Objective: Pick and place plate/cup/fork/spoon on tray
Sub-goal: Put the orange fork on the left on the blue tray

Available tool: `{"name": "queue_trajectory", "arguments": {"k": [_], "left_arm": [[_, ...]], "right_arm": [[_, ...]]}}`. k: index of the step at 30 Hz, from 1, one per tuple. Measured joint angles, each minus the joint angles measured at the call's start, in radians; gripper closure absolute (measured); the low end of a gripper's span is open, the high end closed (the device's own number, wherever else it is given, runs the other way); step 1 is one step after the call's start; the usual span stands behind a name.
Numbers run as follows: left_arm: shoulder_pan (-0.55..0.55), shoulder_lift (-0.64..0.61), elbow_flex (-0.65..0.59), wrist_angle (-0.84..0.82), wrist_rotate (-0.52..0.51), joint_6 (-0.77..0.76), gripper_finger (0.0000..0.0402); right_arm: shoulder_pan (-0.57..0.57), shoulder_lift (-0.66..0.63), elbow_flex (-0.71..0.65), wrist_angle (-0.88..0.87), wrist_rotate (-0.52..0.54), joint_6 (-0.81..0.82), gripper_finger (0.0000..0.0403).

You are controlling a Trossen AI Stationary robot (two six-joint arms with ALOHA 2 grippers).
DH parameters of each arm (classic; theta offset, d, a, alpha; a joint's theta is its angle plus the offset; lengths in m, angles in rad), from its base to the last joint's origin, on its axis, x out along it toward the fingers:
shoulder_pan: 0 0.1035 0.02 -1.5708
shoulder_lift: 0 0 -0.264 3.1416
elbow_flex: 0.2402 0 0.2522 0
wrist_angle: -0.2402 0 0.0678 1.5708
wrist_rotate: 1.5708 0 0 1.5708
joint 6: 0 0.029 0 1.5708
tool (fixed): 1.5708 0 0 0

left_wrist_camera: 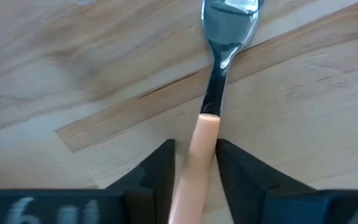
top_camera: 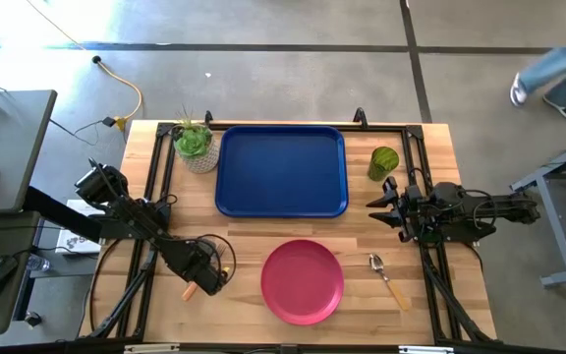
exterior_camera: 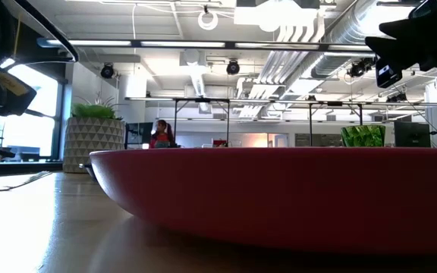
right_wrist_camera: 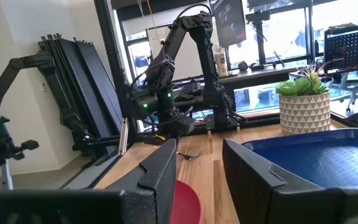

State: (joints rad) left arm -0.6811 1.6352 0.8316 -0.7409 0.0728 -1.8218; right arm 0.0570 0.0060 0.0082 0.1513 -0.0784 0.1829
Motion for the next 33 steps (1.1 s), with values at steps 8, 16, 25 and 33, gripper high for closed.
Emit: {"name": "queue_trajectory", "arguments": {"k": [8, 16, 25, 33], "left_arm": [[0.000, 0.000, 0.000, 0.005, -0.003, -0.048, 0.0365], [0.001, 0.006, 0.037, 0.007, -0.074, -0.116, 0.0365], [0.024, 0.005, 0.111, -0.005, -0.204, -0.206, 0.0365], [0.116, 0.004, 0.211, -0.068, -0.322, -0.101, 0.0365]], "right_arm": [[0.000, 0.000, 0.000, 0.000, 0.000, 0.000, 0.0279], [0.000, 0.000, 0.000, 0.000, 0.000, 0.053, 0.0279], [0.000, 0.000, 0.000, 0.000, 0.000, 0.130, 0.0279], [0.000, 0.000, 0.000, 0.000, 0.000, 0.131, 0.0279]]}}
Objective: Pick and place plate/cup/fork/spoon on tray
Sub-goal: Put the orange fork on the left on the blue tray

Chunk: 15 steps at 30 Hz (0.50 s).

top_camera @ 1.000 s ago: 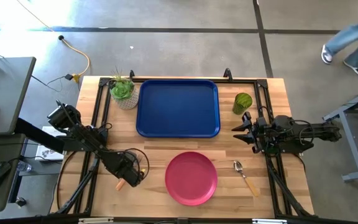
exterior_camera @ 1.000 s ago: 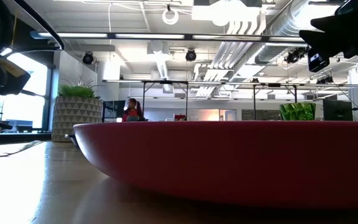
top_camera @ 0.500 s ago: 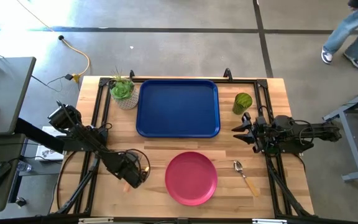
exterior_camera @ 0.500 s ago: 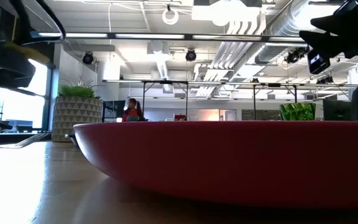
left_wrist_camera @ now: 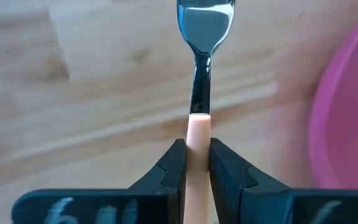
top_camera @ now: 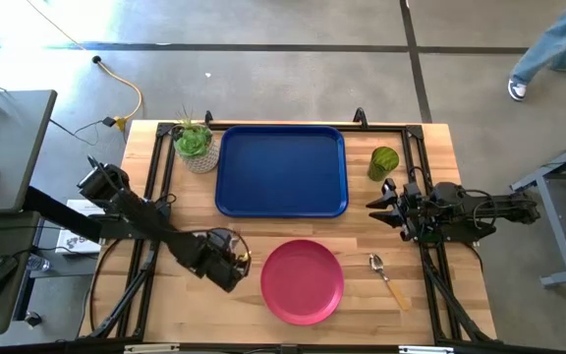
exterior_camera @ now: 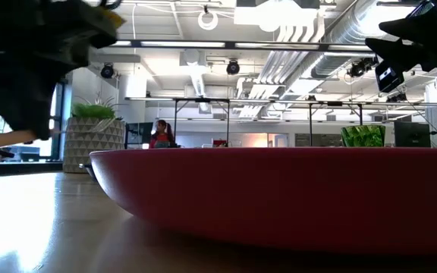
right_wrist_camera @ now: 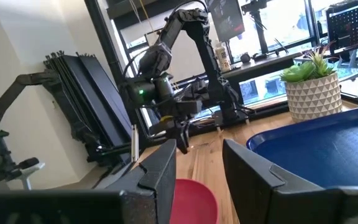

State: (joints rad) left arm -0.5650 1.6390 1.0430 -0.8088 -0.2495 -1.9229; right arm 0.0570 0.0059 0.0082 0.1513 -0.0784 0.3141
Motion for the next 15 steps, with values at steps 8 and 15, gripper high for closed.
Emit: {"name": "queue_trajectory", "arguments": {"k": [8, 15], "left_arm": [[0.149, 0.000, 0.079, -0.066, -0.039, 0.166, 0.0365], [0.319, -0.039, 0.094, -0.074, -0.058, 0.315, 0.0365]], "right_arm": [[0.000, 0.000, 0.000, 0.000, 0.000, 0.110, 0.0279], [0.000, 0.000, 0.000, 0.000, 0.000, 0.159, 0.0279]]}}
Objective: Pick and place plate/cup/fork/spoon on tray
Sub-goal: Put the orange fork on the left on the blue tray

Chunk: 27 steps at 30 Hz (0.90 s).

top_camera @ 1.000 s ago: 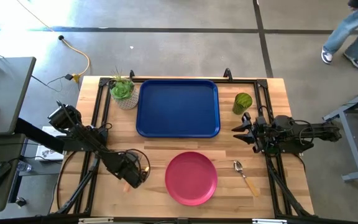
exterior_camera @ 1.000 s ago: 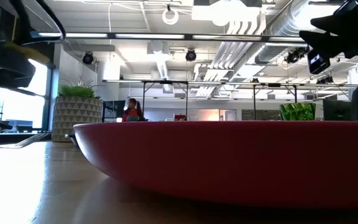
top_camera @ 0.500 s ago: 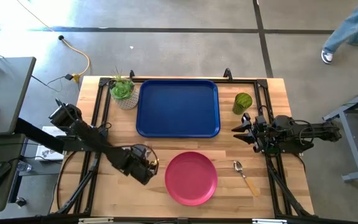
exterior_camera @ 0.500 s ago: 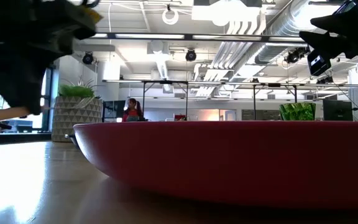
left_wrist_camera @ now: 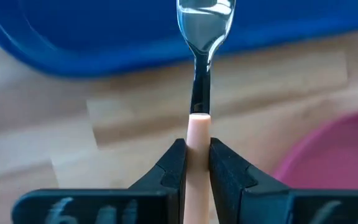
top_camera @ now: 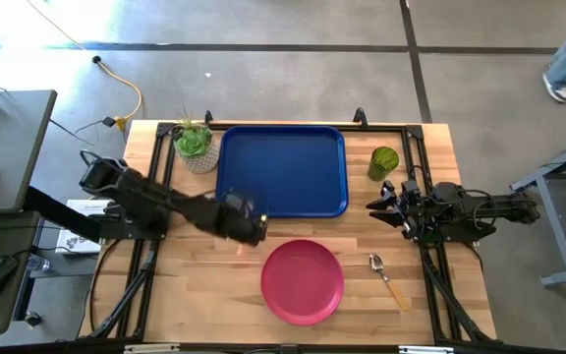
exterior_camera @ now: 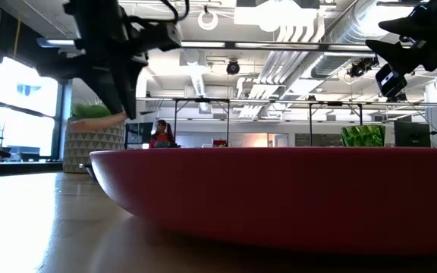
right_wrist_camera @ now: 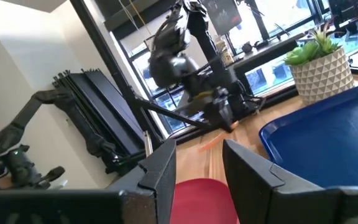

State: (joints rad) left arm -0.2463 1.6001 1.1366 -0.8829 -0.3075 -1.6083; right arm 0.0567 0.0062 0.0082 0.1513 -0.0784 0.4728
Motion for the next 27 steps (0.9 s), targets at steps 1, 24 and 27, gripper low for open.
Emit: {"name": "queue_trajectory", "arguments": {"k": [1, 24, 27], "left_arm": [[0.025, -0.009, 0.000, 0.003, -0.001, 0.021, 0.0365], [0.545, -0.039, 0.000, -0.001, 0.129, 0.420, 0.0364], [0.587, -0.023, 0.000, 0.011, 0.150, 0.451, 0.0364]], "right_arm": [[0.000, 0.000, 0.000, 0.000, 0.000, 0.000, 0.0279], [0.000, 0.000, 0.000, 0.003, 0.000, 0.202, 0.0279], [0.000, 0.000, 0.000, 0.003, 0.000, 0.202, 0.0279]]}}
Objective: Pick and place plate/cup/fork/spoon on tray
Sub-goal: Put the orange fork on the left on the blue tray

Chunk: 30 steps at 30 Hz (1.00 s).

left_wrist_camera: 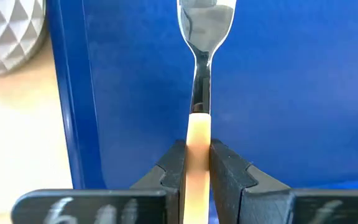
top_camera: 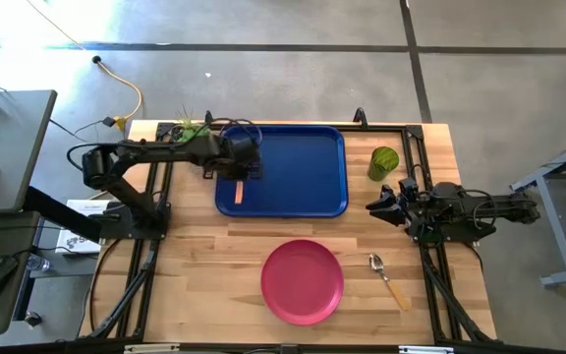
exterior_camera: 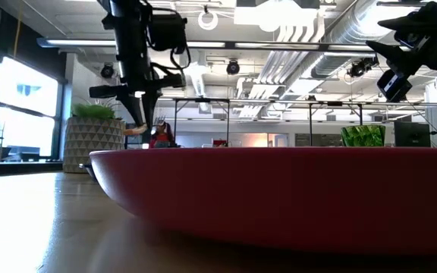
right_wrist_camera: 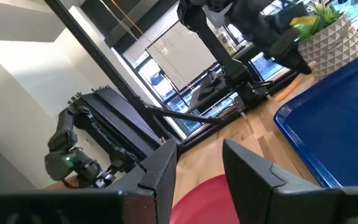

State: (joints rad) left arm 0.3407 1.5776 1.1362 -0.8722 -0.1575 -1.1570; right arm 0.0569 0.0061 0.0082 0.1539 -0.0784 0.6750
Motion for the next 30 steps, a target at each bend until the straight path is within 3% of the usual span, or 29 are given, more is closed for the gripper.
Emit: {"name": "queue_trajectory", "arguments": {"k": [13, 21, 30], "left_arm": [[0.087, 0.098, 0.000, 0.004, 0.031, 0.096, 0.0364], [0.118, 0.202, 0.000, 0.003, 0.125, 0.147, 0.0364], [0.148, 0.243, 0.000, 0.007, 0.126, 0.157, 0.0364]], "right_arm": [[0.000, 0.000, 0.000, 0.000, 0.000, -0.002, 0.0279], [0.000, 0.000, 0.000, -0.002, 0.000, 0.003, 0.0279], [0.000, 0.000, 0.000, -0.004, 0.000, 0.032, 0.0279]]}}
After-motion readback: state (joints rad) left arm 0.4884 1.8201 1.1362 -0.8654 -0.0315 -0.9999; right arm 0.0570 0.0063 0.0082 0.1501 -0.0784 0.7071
